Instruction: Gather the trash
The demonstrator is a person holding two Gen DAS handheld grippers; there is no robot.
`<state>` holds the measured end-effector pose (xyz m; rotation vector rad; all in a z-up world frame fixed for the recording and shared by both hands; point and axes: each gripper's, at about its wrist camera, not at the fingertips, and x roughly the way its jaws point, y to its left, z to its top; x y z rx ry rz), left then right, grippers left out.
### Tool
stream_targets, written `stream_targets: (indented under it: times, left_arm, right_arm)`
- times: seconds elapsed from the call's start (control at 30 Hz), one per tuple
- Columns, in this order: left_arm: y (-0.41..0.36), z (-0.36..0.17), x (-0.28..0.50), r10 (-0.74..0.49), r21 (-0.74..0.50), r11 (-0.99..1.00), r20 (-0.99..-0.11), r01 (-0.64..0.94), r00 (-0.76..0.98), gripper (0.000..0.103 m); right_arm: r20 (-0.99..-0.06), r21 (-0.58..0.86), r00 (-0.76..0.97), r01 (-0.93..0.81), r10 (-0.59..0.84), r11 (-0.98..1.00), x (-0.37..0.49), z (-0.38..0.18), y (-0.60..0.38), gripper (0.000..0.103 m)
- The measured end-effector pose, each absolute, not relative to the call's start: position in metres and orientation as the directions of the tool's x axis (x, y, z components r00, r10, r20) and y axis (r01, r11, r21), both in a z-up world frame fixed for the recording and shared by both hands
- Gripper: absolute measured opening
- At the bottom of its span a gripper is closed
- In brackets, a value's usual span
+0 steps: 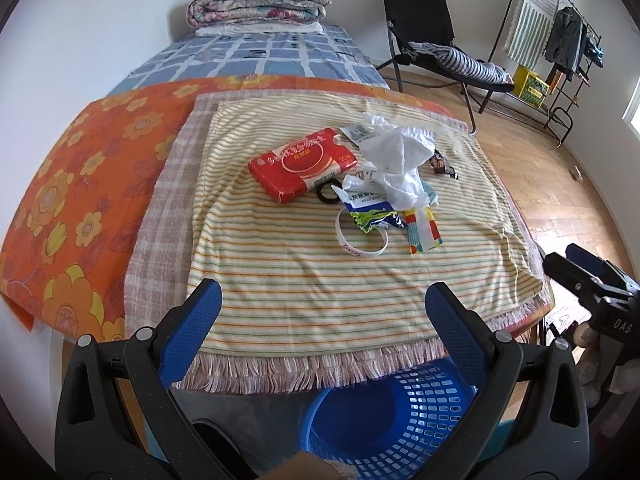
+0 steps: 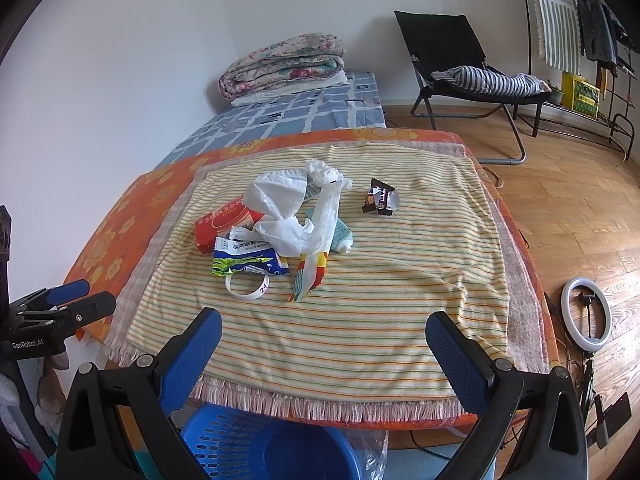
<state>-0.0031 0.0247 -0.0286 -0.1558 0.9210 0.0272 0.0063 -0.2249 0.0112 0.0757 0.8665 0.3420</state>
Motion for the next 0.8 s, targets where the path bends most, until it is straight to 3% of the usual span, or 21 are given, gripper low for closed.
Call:
stream_targets:
  times: [0.67, 0.8]
  left_arm:
    - [0.038, -0.027, 0.049, -0.064, -0.046, 0.998, -0.806, 0.046, 0.588, 0.103]
    - [0.056, -0.028, 0.076, -0.091, -0.086, 0.996, -0.809, 0.036, 0.581, 0.103]
  right_arm:
    - [-0.753, 0.185, 0.583, -0.257, 0.305, 0.949, 0.026, 0.011, -0.236, 0.103]
    - [-0.767, 0.208, 0.564, -0.234, 0.307, 0.95, 0.036, 0.011, -0.243, 0.103]
